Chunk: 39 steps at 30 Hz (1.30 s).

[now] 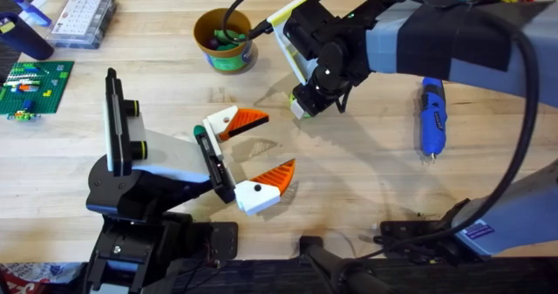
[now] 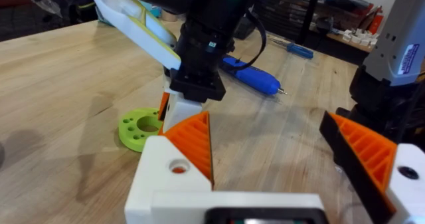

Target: Pick up the gripper from the table and insert it into the empty holder that is missing its gripper. Then pick up a screw, insert it into the mounting hole, and use the screwdriver to tighten it. Finally, clean up the table by picking up the vegetable and placing it into the bucket.

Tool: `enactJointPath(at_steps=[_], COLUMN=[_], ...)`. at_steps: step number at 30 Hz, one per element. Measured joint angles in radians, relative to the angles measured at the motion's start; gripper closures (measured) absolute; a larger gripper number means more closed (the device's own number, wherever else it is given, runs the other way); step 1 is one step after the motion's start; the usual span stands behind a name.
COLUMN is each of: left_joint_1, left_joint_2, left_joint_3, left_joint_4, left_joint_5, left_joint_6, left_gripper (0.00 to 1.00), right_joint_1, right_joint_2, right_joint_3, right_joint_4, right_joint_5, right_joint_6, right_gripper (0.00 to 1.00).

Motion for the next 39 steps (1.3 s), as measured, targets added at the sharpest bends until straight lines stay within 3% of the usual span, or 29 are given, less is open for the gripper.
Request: enactJointPath(at_steps=[16,17,20,22,24,25,29,30,32,39], left_joint_1=[0.0,0.0,0.0,0.0,0.0,0.0,0.0,0.0,0.0,0.0], left_joint_2=[0.0,0.0,0.0,0.0,0.0,0.0,0.0,0.0,0.0,0.0], left_joint_3=[0.0,0.0,0.0,0.0,0.0,0.0,0.0,0.0,0.0,0.0], left_joint_4=[0.002,0.002,0.002,0.002,0.002,0.002,0.002,0.002,0.002,0.002], left_joint_5=[-0.001,-0.001,-0.001,-0.001,-0.001,-0.001,-0.001,-0.001,-0.001,-0.001], left_joint_6=[-0.004,-0.004,-0.004,-0.004,-0.004,-0.004,-0.004,-0.004,-0.004,-0.004], left_gripper=[0.011,0.011,0.011,0.011,0.011,0.011,0.011,0.011,0.011,0.011], right_joint_1=[-0.027,-0.031,-0.044,-0.053,-0.061,-0.065,-0.078,-0.081,-0.082,-0.084], right_joint_2=[-0.026,-0.041,-0.091,-0.128,-0.168,-0.19,-0.292,-0.32,-0.373,-0.54], right_joint_3=[0.031,0.04,0.074,0.098,0.116,0.121,0.128,0.129,0.13,0.132], right_joint_4=[-0.034,-0.042,-0.072,-0.104,-0.133,-0.149,-0.195,-0.203,-0.222,-0.277], right_joint_5=[-0.001,0.0,-0.001,-0.001,-0.001,0.0,0.0,-0.001,-0.001,-0.001], right_joint_6=[0.012,0.012,0.016,0.016,0.021,0.023,0.026,0.029,0.032,0.055], right_gripper=[0.666,0.702,0.969,0.996,0.902,0.785,0.166,0.052,0.01,0.005])
